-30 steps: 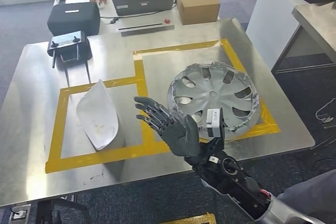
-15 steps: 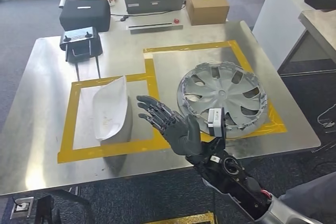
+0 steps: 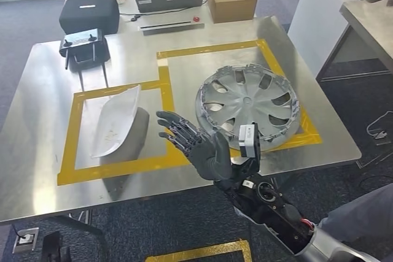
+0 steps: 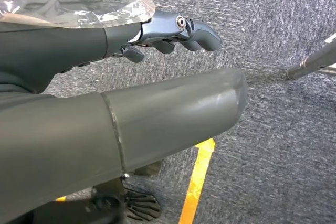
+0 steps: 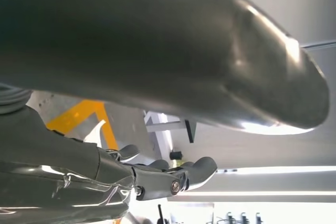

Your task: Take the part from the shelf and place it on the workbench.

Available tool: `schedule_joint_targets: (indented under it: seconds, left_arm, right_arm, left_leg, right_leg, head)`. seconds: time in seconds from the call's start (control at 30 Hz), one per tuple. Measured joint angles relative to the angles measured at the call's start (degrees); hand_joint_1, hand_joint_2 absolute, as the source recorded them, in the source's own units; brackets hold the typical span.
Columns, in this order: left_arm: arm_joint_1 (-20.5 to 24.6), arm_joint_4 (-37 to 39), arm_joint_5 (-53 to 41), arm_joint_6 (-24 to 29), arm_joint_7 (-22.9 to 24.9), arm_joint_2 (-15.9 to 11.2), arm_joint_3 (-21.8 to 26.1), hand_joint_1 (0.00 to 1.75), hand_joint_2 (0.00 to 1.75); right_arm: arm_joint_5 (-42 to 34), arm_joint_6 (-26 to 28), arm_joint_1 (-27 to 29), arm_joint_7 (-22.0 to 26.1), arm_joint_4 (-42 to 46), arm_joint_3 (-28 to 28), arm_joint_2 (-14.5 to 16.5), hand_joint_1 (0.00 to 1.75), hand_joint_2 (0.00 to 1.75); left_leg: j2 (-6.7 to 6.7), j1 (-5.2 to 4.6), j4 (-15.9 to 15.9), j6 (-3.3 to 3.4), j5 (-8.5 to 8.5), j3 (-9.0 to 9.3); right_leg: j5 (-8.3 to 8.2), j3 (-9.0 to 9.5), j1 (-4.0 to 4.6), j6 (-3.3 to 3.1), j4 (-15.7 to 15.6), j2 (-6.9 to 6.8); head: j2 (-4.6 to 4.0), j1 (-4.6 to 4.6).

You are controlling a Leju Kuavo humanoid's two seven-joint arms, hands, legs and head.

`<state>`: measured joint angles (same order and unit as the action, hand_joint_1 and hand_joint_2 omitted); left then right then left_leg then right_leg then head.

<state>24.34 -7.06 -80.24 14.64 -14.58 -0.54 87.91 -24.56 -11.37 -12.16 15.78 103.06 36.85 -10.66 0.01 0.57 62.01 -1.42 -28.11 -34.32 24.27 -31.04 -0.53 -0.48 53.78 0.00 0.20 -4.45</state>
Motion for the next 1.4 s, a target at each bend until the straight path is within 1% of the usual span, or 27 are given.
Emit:
schedule_joint_targets:
  seconds: [0.07, 0.1, 0.2, 0.23, 0.27, 0.33, 0.37, 0.4, 0.43, 0.47, 0.53, 0.6, 0.7, 0.73, 0.8, 0.87, 0.9, 0.93, 0.97, 1.03, 1.07, 1.1, 1.13, 1.2, 1.27, 1.37, 1.4]
  left_arm:
    - [0.2, 0.0, 0.0, 0.0, 0.0, 0.0, 0.0, 0.0, 0.0]
    - [0.2, 0.0, 0.0, 0.0, 0.0, 0.0, 0.0, 0.0, 0.0]
    - [0.2, 0.0, 0.0, 0.0, 0.0, 0.0, 0.0, 0.0, 0.0]
    - [0.2, 0.0, 0.0, 0.0, 0.0, 0.0, 0.0, 0.0, 0.0]
    - [0.2, 0.0, -0.1, 0.0, -0.1, 0.1, 0.0, 0.0, 0.0]
    - [0.3, 0.0, -0.1, -0.1, -0.1, 0.1, 0.0, 0.0, 0.0]
    - [0.3, 0.0, -0.1, -0.1, -0.1, 0.1, 0.0, 0.0, 0.0]
    - [0.2, 0.0, -0.1, -0.1, -0.1, 0.1, 0.0, 0.0, 0.0]
    - [0.2, 0.0, -0.1, -0.1, -0.1, 0.1, 0.0, 0.0, 0.0]
    - [0.2, 0.0, -0.1, -0.1, -0.1, 0.1, 0.0, 0.0, 0.0]
    - [0.2, 0.0, -0.2, -0.2, -0.1, 0.1, 0.0, 0.0, 0.0]
    - [0.2, 0.0, -0.2, -0.2, -0.1, 0.2, 0.0, 0.0, 0.0]
    - [0.2, 0.0, -0.2, -0.3, -0.1, 0.2, 0.0, 0.0, 0.0]
    - [0.2, 0.0, -0.2, -0.3, -0.1, 0.1, 0.0, 0.0, 0.0]
    - [0.3, 0.0, -0.2, -0.3, -0.1, 0.1, 0.0, 0.0, 0.0]
    - [0.2, 0.0, -0.2, -0.3, -0.1, 0.1, 0.0, 0.0, 0.0]
    - [0.2, 0.0, -0.2, -0.3, -0.1, 0.1, 0.0, 0.0, 0.0]
    - [0.2, 0.0, -0.2, -0.3, -0.1, 0.0, 0.0, 0.0, 0.0]
    - [0.2, 0.0, -0.2, -0.3, -0.1, 0.0, 0.0, 0.0, 0.0]
    - [0.3, 0.0, -0.3, -0.3, -0.1, 0.0, 0.0, 0.0, 0.0]
    - [0.4, 0.0, -0.3, -0.4, -0.1, 0.0, 0.0, 0.0, 0.0]
    - [0.5, 0.0, -0.4, -0.4, -0.1, 0.0, 0.0, 0.0, 0.0]
    - [0.5, 0.0, -0.4, -0.4, -0.1, -0.1, 0.0, 0.0, 0.0]
    - [0.4, 0.0, -0.5, -0.4, 0.0, 0.0, 0.0, 0.0, 0.0]
    - [0.4, 0.0, -0.5, -0.4, 0.0, 0.0, 0.0, 0.0, 0.0]
    - [0.5, 0.0, -0.5, -0.4, 0.0, 0.0, 0.0, 0.0, 0.0]
    - [0.5, 0.0, -0.5, -0.4, 0.0, 0.0, 0.0, 0.0, 0.0]
  right_arm:
    - [0.0, 0.0, -0.1, 0.0, 0.0, 0.0, 0.0, 0.0, 0.0]
    - [0.0, 0.0, -0.1, 0.0, 0.0, 0.0, 0.0, 0.0, 0.0]
    - [0.0, -0.1, -0.2, 0.0, 0.0, 0.0, 0.1, 0.0, 0.0]
    - [0.0, -0.1, -0.2, 0.0, -0.1, 0.0, 0.1, 0.0, 0.0]
    - [0.0, -0.1, -0.2, 0.0, -0.1, -0.1, 0.1, 0.0, 0.0]
    - [0.1, -0.1, -0.2, 0.0, -0.2, -0.1, 0.1, 0.0, 0.0]
    - [0.1, -0.1, -0.2, 0.0, -0.3, -0.1, 0.1, 0.0, 0.0]
    - [0.1, -0.1, -0.1, 0.0, -0.4, -0.1, 0.1, 0.0, 0.0]
    - [0.1, -0.1, -0.1, 0.0, -0.5, -0.1, 0.1, 0.0, 0.0]
    - [0.1, -0.1, -0.1, 0.0, -0.5, -0.1, 0.1, 0.0, 0.0]
    - [0.2, -0.1, -0.2, 0.0, -0.5, -0.1, 0.1, 0.0, 0.0]
    - [0.2, -0.1, -0.3, 0.1, -0.6, -0.1, 0.1, 0.0, 0.0]
    - [0.2, -0.1, -0.2, 0.1, -0.6, -0.1, 0.1, 0.0, 0.0]
    - [0.2, -0.1, -0.3, 0.1, -0.6, -0.1, 0.1, 0.0, 0.0]
    - [0.2, 0.0, -0.4, 0.1, -0.6, -0.1, 0.2, 0.0, 0.0]
    - [0.2, 0.0, -0.4, 0.1, -0.7, -0.1, 0.3, 0.0, 0.0]
    - [0.3, 0.0, -0.4, 0.1, -0.8, -0.1, 0.3, 0.0, 0.0]
    - [0.3, 0.0, -0.4, 0.1, -0.8, -0.1, 0.3, 0.0, 0.0]
    - [0.3, 0.0, -0.4, 0.1, -0.9, -0.1, 0.3, 0.0, 0.0]
    - [0.3, 0.0, -0.4, 0.2, -0.9, -0.1, 0.3, 0.0, 0.0]
    - [0.3, 0.0, -0.4, 0.2, -0.9, -0.1, 0.3, 0.0, 0.0]
    - [0.4, 0.0, -0.4, 0.2, -0.9, -0.1, 0.3, 0.0, 0.0]
    - [0.4, 0.0, -0.4, 0.2, -0.9, -0.1, 0.3, 0.0, 0.0]
    - [0.4, 0.0, -0.3, 0.2, -1.0, -0.1, 0.3, 0.0, 0.0]
    - [0.4, 0.0, -0.2, 0.2, -1.0, -0.1, 0.3, 0.0, 0.0]
    - [0.5, 0.0, -0.2, 0.2, -1.1, -0.2, 0.3, 0.0, 0.0]
    - [0.5, 0.1, -0.2, 0.2, -1.3, -0.2, 0.3, 0.0, 0.0]
  left_leg:
    - [-0.06, -0.18, -6.8, 0.56, 2.03, 3.75]
    - [-0.09, -0.3, -8.0, 0.86, 2.26, 4.27]
    - [0.0, -0.4, -8.2, 2.01, 2.96, 3.76]
    - [0.09, -0.35, -8.4, 2.46, 3.28, 3.53]
    - [0.19, -0.29, -8.5, 2.89, 3.63, 3.24]
    - [0.31, -0.39, -8.5, 3.36, 4.21, 2.49]
    - [0.34, -0.49, -8.5, 3.47, 4.51, 2.05]
    - [0.36, -0.58, -8.4, 3.49, 4.83, 1.61]
    - [0.35, -0.66, -8.4, 3.46, 5.12, 1.2]
    - [0.32, -0.72, -8.4, 3.41, 5.4, 0.88]
    - [0.25, -0.87, -8.3, 3.13, 5.88, 0.43]
    - [0.25, -0.93, -8.3, 2.57, 6.48, 0.16]
    - [0.21, -0.81, -8.4, 1.57, 7.27, -0.15]
    - [0.12, -0.81, -7.7, 1.22, 6.47, -0.62]
    - [-0.06, -0.64, -2.4, 0.55, 1.99, -2.89]
    - [-0.07, -0.32, 6.0, 0.01, -2.89, -5.82]
    - [-0.07, -0.15, 8.8, -0.19, -3.68, -6.49]
    - [-0.07, 0.01, 9.7, -0.32, -3.21, -6.19]
    - [-0.06, 0.18, 8.1, -0.39, -1.71, -4.68]
    - [-0.09, 0.35, -0.2, -0.32, 1.54, 0.84]
    - [-0.17, 0.28, -4.5, -0.16, 2.29, 3.4]
    - [-0.26, 0.18, -7.4, 0.05, 2.51, 5.0]
    - [-0.34, 0.01, -8.8, 0.27, 2.37, 5.64]
    - [-0.32, 0.0, -9.4, 0.91, 2.61, 5.4]
    - [-0.13, 0.14, -9.7, 1.8, 3.18, 5.02]
    - [0.12, -0.07, -9.8, 2.8, 4.02, 4.14]
    - [0.18, -0.2, -9.7, 2.97, 4.3, 3.7]
  right_leg:
    - [-0.27, -0.28, 0.22, 0.46, 0.1, 0.01]
    - [-0.43, -0.43, 0.29, 0.74, 0.2, 0.0]
    - [-0.38, -0.92, 0.22, 1.67, 0.6, 0.1]
    - [0.83, -1.42, 0.17, 1.95, 1.8, 0.14]
    - [2.89, -2.29, 0.11, 2.18, 4.1, 0.19]
    - [8.18, -4.81, 0.02, 2.48, 11.9, 0.17]
    - [10.02, -5.78, 0.0, 2.54, 15.5, 0.17]
    - [10.74, -5.96, 0.0, 2.53, 17.5, 0.17]
    - [10.29, -4.99, 0.01, 2.43, 17.2, 0.17]
    - [8.9, -2.9, 0.04, 2.24, 14.5, 0.16]
    - [5.78, 2.71, 0.28, 1.59, 5.5, 0.15]
    - [4.49, 6.01, 0.64, 1.13, -0.4, 0.16]
    - [3.56, 6.1, 0.7, 0.61, -1.7, 0.12]
    - [3.02, 5.82, 0.53, 0.29, -2.0, 0.04]
    - [1.93, 4.87, 0.19, -0.38, -2.3, -0.15]
    - [1.06, 3.44, 0.18, -0.66, -2.1, -0.16]
    - [0.64, 2.79, 0.16, -0.59, -2.0, -0.16]
    - [0.25, 2.17, 0.14, -0.47, -2.0, -0.16]
    - [-0.07, 1.65, 0.09, -0.32, -1.9, -0.15]
    - [-0.5, 0.84, 0.08, 0.08, -1.6, -0.14]
    - [-0.67, 0.5, 0.13, 0.34, -1.4, -0.16]
    - [-0.91, 0.2, 0.18, 0.69, -1.2, -0.19]
    - [-1.18, -0.08, 0.19, 1.06, -1.1, -0.22]
    - [-1.54, -0.5, 0.08, 1.86, -1.0, -0.13]
    - [0.44, -1.4, 0.0, 2.46, 1.0, 0.0]
    - [7.54, -4.2, -0.05, 2.82, 10.8, 0.0]
    - [9.14, -4.88, -0.05, 2.79, 14.1, 0.0]
  head:
    - [0.0, -0.02]
    - [0.0, -0.05]
    - [0.0, -0.11]
    - [0.0, -0.25]
    - [0.0, -0.43]
    - [0.0, -0.83]
    - [0.0, -0.9]
    - [0.0, -0.91]
    - [0.0, -0.93]
    - [0.0, -0.96]
    - [0.0, -1.07]
    - [0.0, -1.08]
    - [0.0, -0.97]
    - [0.0, -0.84]
    - [0.0, -0.36]
    - [0.0, 0.08]
    - [0.0, 0.13]
    - [0.0, 0.19]
    - [0.0, 0.22]
    - [0.0, 0.25]
    - [0.0, 0.23]
    - [0.0, 0.21]
    - [0.0, 0.2]
    - [0.0, 0.11]
    - [0.0, -0.01]
    - [0.0, -0.6]
    - [0.0, -0.71]
